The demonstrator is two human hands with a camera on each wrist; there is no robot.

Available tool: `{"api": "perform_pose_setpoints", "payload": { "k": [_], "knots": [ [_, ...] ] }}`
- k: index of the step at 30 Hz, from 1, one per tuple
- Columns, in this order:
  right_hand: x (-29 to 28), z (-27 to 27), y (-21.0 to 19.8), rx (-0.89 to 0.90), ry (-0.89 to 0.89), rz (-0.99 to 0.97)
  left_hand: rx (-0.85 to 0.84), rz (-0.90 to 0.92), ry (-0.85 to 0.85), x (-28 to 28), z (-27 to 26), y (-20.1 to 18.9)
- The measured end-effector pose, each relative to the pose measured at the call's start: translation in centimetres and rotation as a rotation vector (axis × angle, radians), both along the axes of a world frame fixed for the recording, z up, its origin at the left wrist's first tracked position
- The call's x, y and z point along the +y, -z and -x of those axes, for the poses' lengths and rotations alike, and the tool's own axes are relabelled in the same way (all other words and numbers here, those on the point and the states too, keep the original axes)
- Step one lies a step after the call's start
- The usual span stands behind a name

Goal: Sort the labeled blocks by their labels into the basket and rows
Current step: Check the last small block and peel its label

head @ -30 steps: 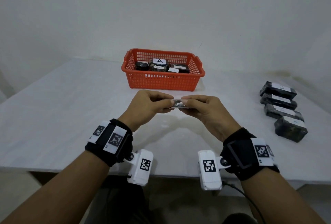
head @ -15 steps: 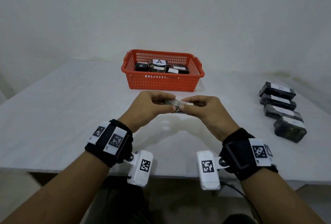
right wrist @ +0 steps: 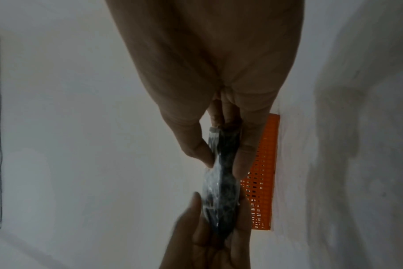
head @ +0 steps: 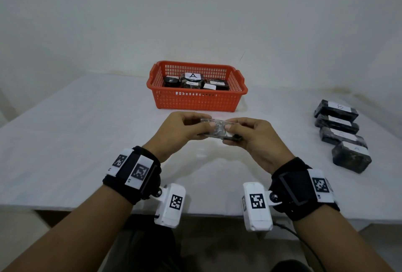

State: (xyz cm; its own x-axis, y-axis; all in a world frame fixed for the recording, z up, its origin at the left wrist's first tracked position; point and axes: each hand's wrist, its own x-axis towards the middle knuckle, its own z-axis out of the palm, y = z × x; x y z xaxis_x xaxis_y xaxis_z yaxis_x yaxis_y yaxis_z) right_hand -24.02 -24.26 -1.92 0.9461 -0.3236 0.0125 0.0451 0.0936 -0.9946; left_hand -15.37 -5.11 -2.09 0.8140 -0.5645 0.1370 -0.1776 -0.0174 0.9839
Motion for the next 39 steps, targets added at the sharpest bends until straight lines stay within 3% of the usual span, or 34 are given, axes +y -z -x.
{"api": "perform_pose_setpoints", "payload": {
  "k": [10, 16, 22, 27, 32, 39],
  "knots": [
    [0.5, -0.1, 0.0, 0.017, -0.019, 0.070, -0.002, 0.013, -0.038, -0.5, 0.4, 0.4],
    [0.4, 0.1, 0.2, 0.014, -0.078, 0.016, 0.007, 0.023, -0.050, 0.2, 0.0, 0.2],
    [0.1, 0.2, 0.2, 0.007, -0.033, 0.028, 0.052, 0.081, -0.002, 0.2, 0.1, 0.2],
    [0.2, 0.2, 0.0, 0.016, -0.042, 0.019, -0.012, 0.032, -0.058, 0.3, 0.0, 0.2],
    [-0.2, 0.3, -0.3, 0.012, -0.013, 0.075, 0.043, 0.023, 0.005, 0.4, 0.2, 0.2],
    [-0.2, 0.7, -0.8, 0.012, -0.051, -0.026, -0.105, -0.015, -0.066, 0.4, -0.3, -0.3]
  ]
}}
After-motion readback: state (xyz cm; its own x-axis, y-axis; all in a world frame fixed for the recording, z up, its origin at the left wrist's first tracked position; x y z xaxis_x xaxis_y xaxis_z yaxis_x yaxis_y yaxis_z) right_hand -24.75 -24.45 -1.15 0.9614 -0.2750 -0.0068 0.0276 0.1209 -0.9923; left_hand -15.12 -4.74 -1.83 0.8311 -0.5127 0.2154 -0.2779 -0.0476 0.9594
